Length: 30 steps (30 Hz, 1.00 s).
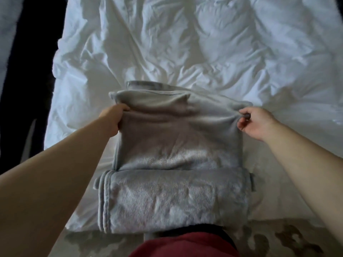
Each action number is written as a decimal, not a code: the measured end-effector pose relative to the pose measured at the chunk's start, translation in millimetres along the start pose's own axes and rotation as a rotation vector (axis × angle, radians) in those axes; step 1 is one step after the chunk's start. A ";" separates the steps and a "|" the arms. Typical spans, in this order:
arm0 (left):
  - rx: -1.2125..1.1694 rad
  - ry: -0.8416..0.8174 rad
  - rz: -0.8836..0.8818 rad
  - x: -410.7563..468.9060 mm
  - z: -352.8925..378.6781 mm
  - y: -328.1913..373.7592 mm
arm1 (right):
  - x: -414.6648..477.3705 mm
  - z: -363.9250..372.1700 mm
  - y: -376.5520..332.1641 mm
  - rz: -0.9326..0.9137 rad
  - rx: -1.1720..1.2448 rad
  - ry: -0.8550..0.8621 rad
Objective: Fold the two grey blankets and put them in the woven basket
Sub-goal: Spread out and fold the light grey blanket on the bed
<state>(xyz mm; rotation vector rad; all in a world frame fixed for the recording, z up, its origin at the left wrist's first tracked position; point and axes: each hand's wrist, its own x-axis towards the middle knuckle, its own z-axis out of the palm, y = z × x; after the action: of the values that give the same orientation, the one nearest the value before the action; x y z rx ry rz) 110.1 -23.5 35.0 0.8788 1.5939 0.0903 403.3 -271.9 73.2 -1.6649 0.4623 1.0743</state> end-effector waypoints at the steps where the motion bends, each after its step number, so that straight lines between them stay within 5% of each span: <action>1: 0.001 0.025 0.054 -8.7 -4.7 -0.6 | -13.1 -1.5 -0.2 -0.048 0.042 -0.021; 5: 0.146 0.153 0.171 -38.7 -29.8 -17.4 | -63.4 -13.8 8.4 -0.107 0.130 -0.098; 10: -0.138 -0.222 -0.047 -103.8 -25.1 -58.2 | -122.2 -16.0 33.5 -0.122 -0.044 -0.275; 15: -0.363 -0.381 -0.114 -148.2 -9.0 -103.5 | -179.7 -32.7 69.9 -0.057 -0.257 -0.624; 16: -0.392 -0.412 -0.137 -152.0 -9.1 -113.3 | -185.9 -38.4 84.3 -0.021 -0.445 -0.658; 20: -0.380 -0.509 -0.265 -160.4 -3.6 -156.0 | -180.9 -54.5 138.2 -0.014 -1.801 -0.644; 22: -0.317 -0.505 -0.283 -163.2 2.5 -171.8 | -171.1 -55.6 152.1 0.005 -2.005 -0.586; 25: -0.136 -0.445 -0.241 -162.2 6.1 -184.9 | -156.2 -43.7 161.1 -0.172 -1.590 -0.370; 27: -0.066 -0.401 -0.205 -159.1 2.6 -187.7 | -147.3 -25.9 165.7 -0.186 -1.185 -0.249; 30: -0.076 -0.316 -0.163 -153.1 -7.8 -190.8 | -129.0 8.0 167.3 -0.148 -0.903 -0.225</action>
<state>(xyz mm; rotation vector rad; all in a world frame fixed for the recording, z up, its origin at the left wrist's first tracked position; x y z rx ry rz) 5.5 -243.1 62.6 0.6647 1.3501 -0.0996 208.6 -353.2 86.2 -2.2529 -0.3587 1.4458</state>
